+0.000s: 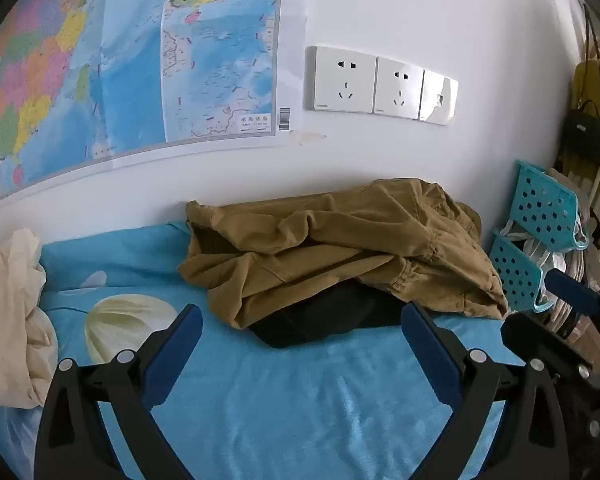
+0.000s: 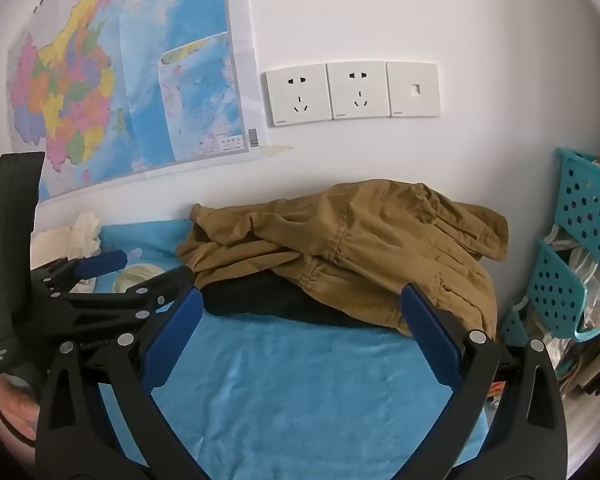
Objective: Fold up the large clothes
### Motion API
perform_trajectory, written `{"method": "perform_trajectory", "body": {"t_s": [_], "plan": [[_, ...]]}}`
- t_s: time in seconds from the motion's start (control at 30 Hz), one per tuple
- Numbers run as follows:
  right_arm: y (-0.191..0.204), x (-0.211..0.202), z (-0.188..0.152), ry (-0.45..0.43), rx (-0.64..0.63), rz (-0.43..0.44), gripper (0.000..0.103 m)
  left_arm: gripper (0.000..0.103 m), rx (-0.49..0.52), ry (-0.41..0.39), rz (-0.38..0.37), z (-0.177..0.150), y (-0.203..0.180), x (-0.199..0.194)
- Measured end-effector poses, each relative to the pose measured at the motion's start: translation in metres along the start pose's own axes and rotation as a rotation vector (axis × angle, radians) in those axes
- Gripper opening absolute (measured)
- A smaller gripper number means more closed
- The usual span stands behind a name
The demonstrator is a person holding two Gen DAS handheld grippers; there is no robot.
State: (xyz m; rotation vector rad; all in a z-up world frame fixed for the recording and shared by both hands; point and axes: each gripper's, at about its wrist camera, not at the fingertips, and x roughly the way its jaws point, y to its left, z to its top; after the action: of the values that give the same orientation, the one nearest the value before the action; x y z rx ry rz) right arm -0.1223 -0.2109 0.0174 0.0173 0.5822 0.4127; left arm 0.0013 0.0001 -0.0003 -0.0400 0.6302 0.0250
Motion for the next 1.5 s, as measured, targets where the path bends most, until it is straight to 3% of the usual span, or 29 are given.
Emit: {"method": "perform_trajectory", "body": {"t_s": [0.13, 1.5], "plan": [[0.002, 0.001, 0.002, 0.007, 0.000, -0.010, 0.097, 0.096, -0.035, 0.018, -0.020, 0.002, 0.004, 0.004], [0.001, 0.006, 0.005, 0.001, -0.019, -0.028, 0.097, 0.096, -0.045, -0.009, 0.005, 0.005, 0.012, 0.000]]}}
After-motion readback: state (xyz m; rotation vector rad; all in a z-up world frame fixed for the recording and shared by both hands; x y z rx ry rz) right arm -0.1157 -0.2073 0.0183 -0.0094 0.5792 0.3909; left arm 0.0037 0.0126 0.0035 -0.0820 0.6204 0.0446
